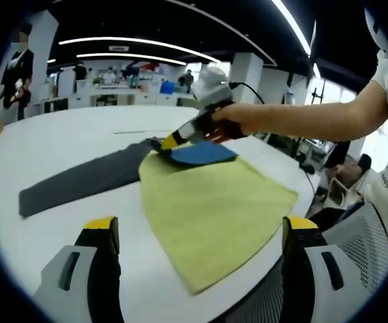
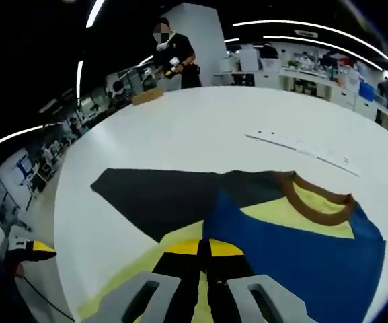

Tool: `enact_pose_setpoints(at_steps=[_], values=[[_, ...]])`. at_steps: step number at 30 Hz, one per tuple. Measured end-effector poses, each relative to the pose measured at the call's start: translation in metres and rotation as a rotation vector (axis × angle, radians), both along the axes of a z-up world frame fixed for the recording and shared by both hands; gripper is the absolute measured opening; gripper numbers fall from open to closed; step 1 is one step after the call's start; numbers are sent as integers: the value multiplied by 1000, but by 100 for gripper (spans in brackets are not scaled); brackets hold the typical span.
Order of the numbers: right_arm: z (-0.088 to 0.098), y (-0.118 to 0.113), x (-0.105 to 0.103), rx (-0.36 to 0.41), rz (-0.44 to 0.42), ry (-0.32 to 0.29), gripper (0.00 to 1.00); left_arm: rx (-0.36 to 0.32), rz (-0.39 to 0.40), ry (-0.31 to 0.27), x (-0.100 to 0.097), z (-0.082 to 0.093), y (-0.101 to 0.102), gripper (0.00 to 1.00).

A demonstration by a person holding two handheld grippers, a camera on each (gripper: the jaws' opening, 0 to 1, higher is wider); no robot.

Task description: Fold the garment on the visible template until the final outline fits inside the template.

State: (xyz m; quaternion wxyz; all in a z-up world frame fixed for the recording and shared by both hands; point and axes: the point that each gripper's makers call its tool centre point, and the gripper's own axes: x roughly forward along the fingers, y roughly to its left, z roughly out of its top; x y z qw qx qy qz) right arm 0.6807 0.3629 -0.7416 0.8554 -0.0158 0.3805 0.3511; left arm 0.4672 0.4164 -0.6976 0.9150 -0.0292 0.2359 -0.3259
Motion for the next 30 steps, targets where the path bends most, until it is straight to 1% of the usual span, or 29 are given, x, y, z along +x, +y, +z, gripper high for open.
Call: enact_pose_setpoints(at_steps=[1,2,3,7,10,12,14,17,21,23,27,30], values=[[1,5,-3,34,-3,28,0,-2,-1,-2,0,1,-1,98],[2,7,-3,48,-6,32,0,-2,-2,-3,1,1,-1,98],[3,6,-2,44,-1,22,0,-2,-1,-4,1,1,-1,98],[9,1,-2,41,-2,2,6,1,-3,-5,1,1,-1,99],[14,-7,-1,43,-16,-7,17,3,-2,-6,2,1,0,99],[17,-14,2,30,-23,-29,24,4,-2,-7,2,2,0,99],[20,-22,4,21,-29,-45,29,5,-5,-9,3,2,0,99],[24,-32,5,28,-38,-60,37,6,-9,-11,3,3,0,99],[29,-48,8,11,-28,-85,49,5,-10,-20,4,6,-2,99],[31,-56,10,13,-34,-87,54,8,-12,-23,4,6,-2,99],[39,-72,8,39,-42,-89,68,12,-17,-21,3,5,-3,99],[43,-88,7,37,-47,-95,70,11,-17,-23,3,6,-2,99]])
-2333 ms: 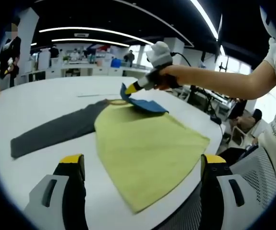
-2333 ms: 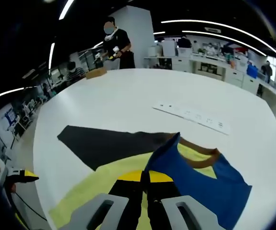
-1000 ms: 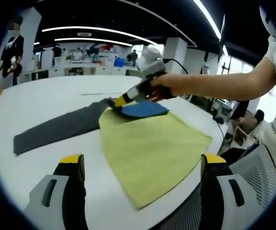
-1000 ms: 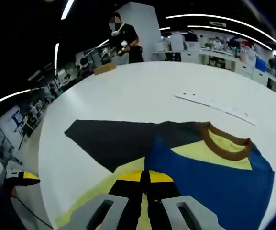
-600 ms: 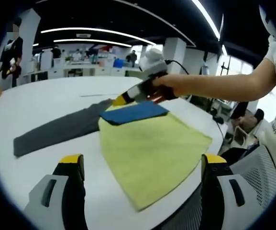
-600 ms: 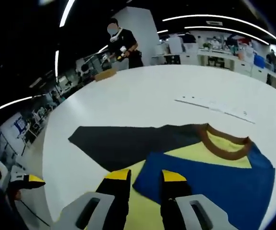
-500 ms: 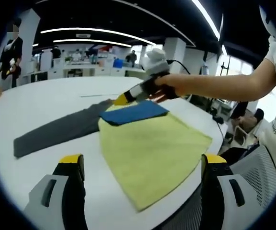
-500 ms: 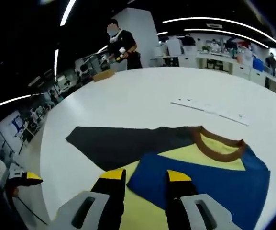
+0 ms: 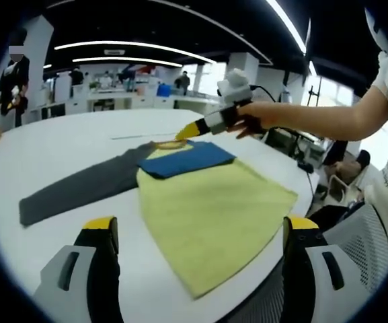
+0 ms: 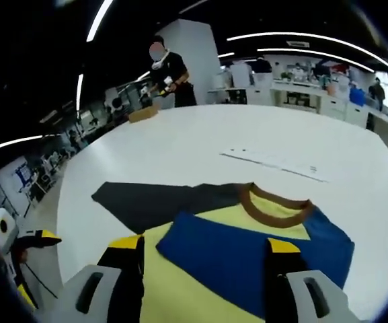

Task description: Fold the garment on the visible template until the final outline fits inside the template.

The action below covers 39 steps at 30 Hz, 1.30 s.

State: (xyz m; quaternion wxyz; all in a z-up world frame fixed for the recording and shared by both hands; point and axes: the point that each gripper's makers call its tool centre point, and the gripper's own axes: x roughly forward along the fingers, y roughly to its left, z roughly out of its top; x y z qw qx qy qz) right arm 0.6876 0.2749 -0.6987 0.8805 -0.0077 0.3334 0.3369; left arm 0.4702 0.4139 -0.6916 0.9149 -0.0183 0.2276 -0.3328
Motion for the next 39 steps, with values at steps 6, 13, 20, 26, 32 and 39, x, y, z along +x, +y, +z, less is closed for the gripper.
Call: enact_pose_setpoints(at_steps=[6,13,20,26,32,39], values=[[-2,-37,0,-25,-16,-17,74,2,-1,-3,1,1,0,99],[-10,-91,-2,-45,-92,-3,72,1,-4,-1,1,-1,-1,99],[-18,-138,-6,-63,-170,7,62,0,-7,-2,1,-2,-2,99],[-27,-169,-11,-82,-223,10,53,3,-9,1,0,-3,-2,99],[-39,-185,-25,-95,-260,28,41,5,-11,2,0,-3,-3,99],[-52,-185,-36,-116,-266,38,29,0,-4,2,1,-1,-3,99]])
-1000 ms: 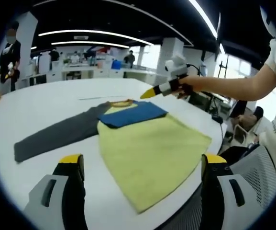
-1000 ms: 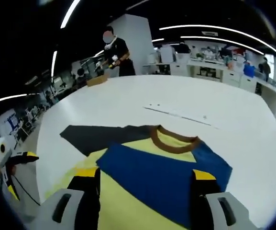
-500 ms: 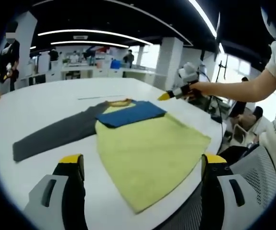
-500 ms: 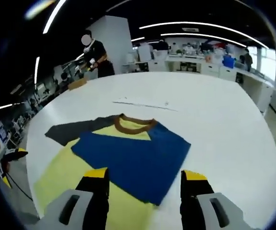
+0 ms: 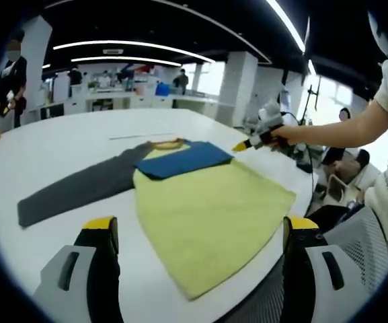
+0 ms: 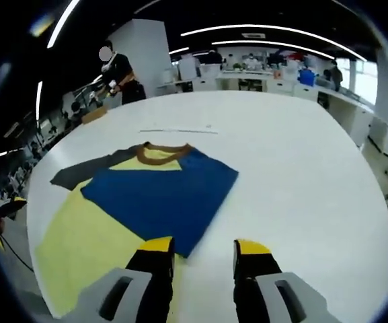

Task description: Fold the garment on the visible template until the final outline fits inside the template.

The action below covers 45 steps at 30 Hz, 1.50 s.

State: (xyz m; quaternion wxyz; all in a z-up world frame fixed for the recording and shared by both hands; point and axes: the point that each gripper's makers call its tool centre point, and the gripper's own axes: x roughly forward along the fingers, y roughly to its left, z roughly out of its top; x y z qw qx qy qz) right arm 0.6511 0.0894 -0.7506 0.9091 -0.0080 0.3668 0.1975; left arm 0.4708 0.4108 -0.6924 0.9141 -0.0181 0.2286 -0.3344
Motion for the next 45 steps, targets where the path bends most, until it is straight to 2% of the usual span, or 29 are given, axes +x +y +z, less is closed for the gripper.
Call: enact_pose_setpoints(at_steps=[11,18,23,25,45], values=[[-18,3,-9,-24,33,35,23,1,15,10,-1,-2,2,99],[-25,10,-5,-34,61,33,17,9,22,14,-2,0,5,98],[-30,15,3,-65,138,5,5,14,25,16,-2,0,8,98],[-32,17,4,-67,145,7,1,14,26,16,-2,0,7,98],[-32,-4,8,-111,89,18,0,12,22,14,-4,1,6,98]])
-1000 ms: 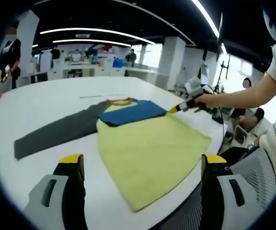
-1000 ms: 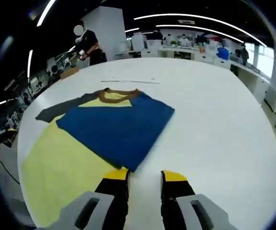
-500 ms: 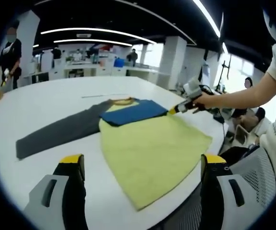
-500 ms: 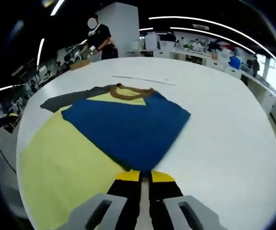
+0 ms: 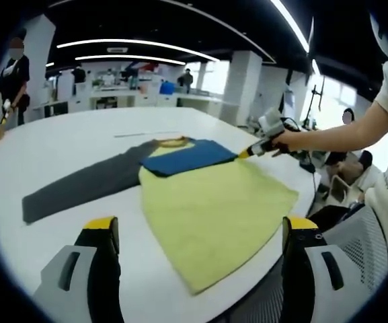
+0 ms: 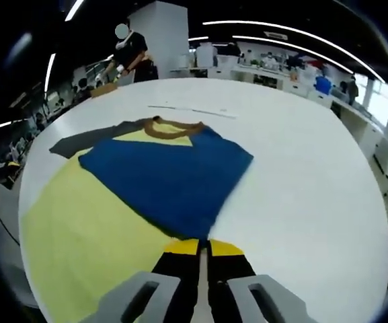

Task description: Fold the garment on the visible template until the final outline fits inside the template.

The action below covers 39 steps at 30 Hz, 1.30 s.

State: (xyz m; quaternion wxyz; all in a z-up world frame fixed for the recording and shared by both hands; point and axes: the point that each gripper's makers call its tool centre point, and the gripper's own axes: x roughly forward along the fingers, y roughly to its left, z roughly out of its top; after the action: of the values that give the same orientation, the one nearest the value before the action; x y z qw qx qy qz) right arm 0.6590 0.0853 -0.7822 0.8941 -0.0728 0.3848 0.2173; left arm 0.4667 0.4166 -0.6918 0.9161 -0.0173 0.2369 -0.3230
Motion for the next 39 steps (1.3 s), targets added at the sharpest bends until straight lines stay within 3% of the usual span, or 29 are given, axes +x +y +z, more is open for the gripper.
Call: enact_pose_setpoints(at_steps=[14,32,37,39], values=[[-1,-12,4,-13,-25,5,0,5,14,3,2,-2,5,98],[8,-15,-12,-40,-19,9,0,10,29,9,5,-5,13,99],[9,-17,-11,-38,-15,6,0,15,33,11,7,-5,14,99],[11,-14,-11,2,-31,5,0,18,36,9,8,-4,15,99]])
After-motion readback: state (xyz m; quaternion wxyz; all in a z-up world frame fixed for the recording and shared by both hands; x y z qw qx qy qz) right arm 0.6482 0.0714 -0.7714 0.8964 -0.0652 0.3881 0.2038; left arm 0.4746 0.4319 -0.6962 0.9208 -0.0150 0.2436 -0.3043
